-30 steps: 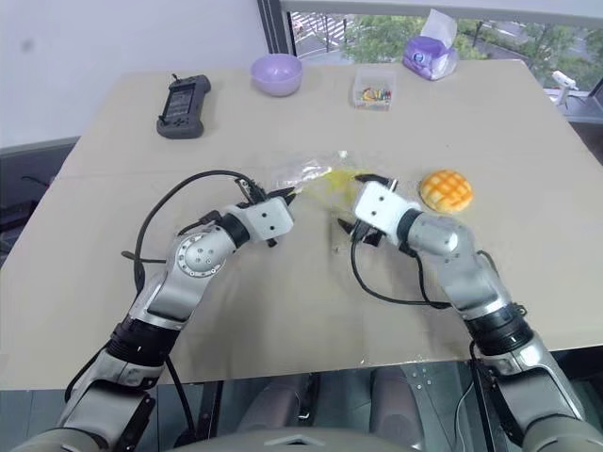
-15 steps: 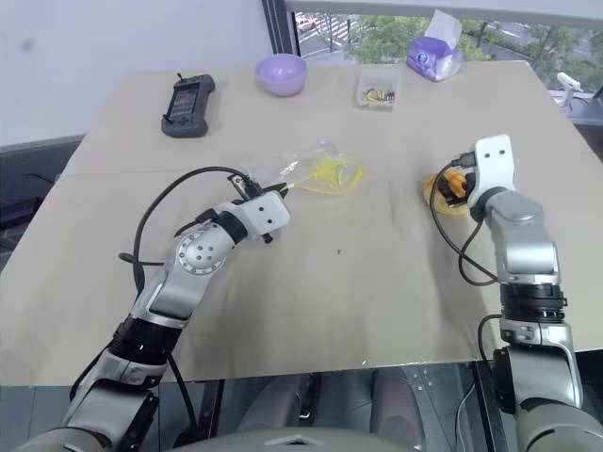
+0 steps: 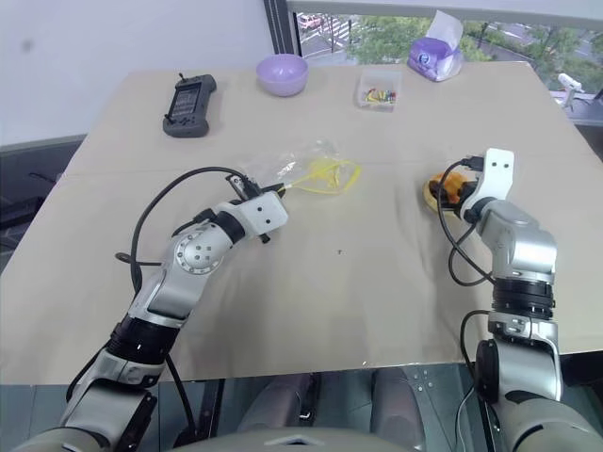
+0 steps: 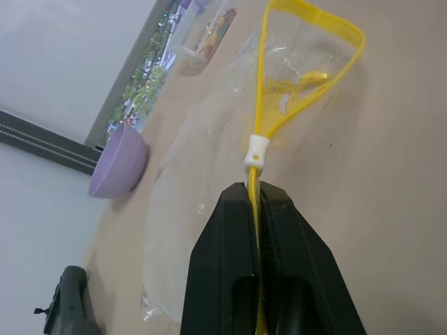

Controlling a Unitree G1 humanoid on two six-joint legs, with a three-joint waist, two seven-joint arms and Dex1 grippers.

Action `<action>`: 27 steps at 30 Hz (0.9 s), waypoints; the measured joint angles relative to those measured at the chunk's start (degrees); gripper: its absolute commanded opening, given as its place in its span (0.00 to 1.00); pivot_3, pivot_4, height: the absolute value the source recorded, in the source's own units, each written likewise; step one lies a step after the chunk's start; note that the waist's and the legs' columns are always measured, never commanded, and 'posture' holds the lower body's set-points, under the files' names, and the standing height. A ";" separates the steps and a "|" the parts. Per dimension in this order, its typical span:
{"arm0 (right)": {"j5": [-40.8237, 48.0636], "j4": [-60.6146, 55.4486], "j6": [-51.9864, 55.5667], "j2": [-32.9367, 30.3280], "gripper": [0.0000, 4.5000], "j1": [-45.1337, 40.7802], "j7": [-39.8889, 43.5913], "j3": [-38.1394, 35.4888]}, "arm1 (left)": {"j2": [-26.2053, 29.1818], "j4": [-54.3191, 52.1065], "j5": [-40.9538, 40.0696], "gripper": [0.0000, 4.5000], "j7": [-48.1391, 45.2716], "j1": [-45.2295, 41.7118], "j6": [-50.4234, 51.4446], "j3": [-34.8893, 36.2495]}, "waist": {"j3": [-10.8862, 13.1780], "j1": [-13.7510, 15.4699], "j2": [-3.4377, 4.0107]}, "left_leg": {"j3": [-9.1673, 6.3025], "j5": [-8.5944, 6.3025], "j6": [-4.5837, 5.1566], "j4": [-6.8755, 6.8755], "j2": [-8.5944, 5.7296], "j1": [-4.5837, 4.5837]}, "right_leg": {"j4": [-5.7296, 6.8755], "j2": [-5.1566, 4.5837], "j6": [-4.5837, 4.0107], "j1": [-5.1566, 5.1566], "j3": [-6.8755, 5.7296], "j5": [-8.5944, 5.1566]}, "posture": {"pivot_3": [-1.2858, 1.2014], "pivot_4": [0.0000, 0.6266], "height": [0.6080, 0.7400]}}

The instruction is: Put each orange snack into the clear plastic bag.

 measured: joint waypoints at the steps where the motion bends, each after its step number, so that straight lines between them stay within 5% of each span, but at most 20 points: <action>1: -0.80 -0.20 0.03 -0.96 0.93 0.54 -0.17 1.52 | -0.01 0.15 -0.01 0.00 0.00 -0.10 -0.05 -0.02 | -0.05 0.06 -0.02 | 0.00 0.00 0.00 0.00 -0.01 0.00 | 0.00 -0.01 0.00 0.01 0.00 0.00 | 0.52 0.24 1.00; 3: -1.18 -0.26 0.03 -1.44 0.86 0.75 -0.13 2.24 | 0.02 0.42 -0.01 0.00 0.00 -0.17 -0.06 0.00 | -0.11 0.15 -0.01 | -0.01 0.00 0.00 0.01 -0.01 0.00 | -0.01 -0.01 0.00 0.01 -0.01 0.00 | 0.52 0.24 1.00; 13: -3.14 -1.94 0.00 -2.86 0.03 2.90 -0.05 5.96 | 0.00 1.06 -0.03 0.00 -0.02 -0.32 -0.19 -0.01 | -0.63 0.26 -0.05 | -0.07 -0.01 0.01 0.02 -0.01 0.09 | -0.03 0.00 0.00 0.16 -0.07 0.00 | 0.52 0.24 1.00; 20: -3.53 -2.08 -3.34 -2.81 0.00 3.02 0.23 6.68 | -0.38 1.06 -0.03 0.00 -0.02 -0.32 -0.28 -0.02 | -0.62 0.18 -0.03 | -0.06 -0.01 0.01 0.04 -0.02 0.05 | -0.02 -0.01 0.00 0.13 -0.06 0.00 | 0.52 0.24 1.00; 27: 1.91 -16.49 -6.99 -4.82 0.00 2.17 14.54 14.08 | -1.48 1.09 -0.01 0.00 -0.02 -0.71 -0.81 -0.77 | -0.59 -0.11 0.01 | -0.04 -0.01 0.01 0.04 0.00 -0.01 | -0.01 0.01 0.00 0.01 -0.03 0.00 | 0.52 0.24 1.00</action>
